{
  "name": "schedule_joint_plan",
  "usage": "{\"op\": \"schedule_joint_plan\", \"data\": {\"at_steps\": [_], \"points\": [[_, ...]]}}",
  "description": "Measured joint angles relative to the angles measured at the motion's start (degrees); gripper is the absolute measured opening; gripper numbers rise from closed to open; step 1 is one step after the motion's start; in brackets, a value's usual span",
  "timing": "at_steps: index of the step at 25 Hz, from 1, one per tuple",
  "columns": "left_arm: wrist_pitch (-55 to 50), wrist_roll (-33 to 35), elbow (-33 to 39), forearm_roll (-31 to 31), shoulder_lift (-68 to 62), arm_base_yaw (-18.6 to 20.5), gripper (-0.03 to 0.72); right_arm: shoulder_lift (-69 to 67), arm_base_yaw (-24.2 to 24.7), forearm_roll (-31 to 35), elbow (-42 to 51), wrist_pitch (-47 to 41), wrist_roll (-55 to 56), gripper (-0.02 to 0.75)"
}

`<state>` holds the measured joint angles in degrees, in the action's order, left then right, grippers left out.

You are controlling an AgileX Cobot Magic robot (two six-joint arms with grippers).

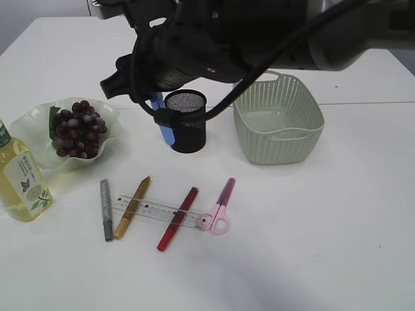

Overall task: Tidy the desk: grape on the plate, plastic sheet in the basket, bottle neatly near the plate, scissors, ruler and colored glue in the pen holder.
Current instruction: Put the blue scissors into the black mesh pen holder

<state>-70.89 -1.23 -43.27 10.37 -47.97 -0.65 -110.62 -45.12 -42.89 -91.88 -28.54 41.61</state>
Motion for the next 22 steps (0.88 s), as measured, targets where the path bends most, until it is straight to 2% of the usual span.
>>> {"op": "schedule_joint_plan", "data": {"at_steps": [4, 17, 22], "points": [[0.0, 0.0, 0.0, 0.0, 0.0, 0.0, 0.386, 0.0, 1.5, -5.5, -0.6, 2.6, 3.5, 0.428], [0.0, 0.0, 0.0, -0.1, 0.0, 0.0, 0.386, -3.4, 10.4, -10.1, -4.2, 18.0, 4.5, 0.428], [0.0, 0.0, 0.0, -0.1, 0.0, 0.0, 0.386, -8.3, 13.1, -11.1, -8.1, 21.0, 4.6, 0.428]]}}
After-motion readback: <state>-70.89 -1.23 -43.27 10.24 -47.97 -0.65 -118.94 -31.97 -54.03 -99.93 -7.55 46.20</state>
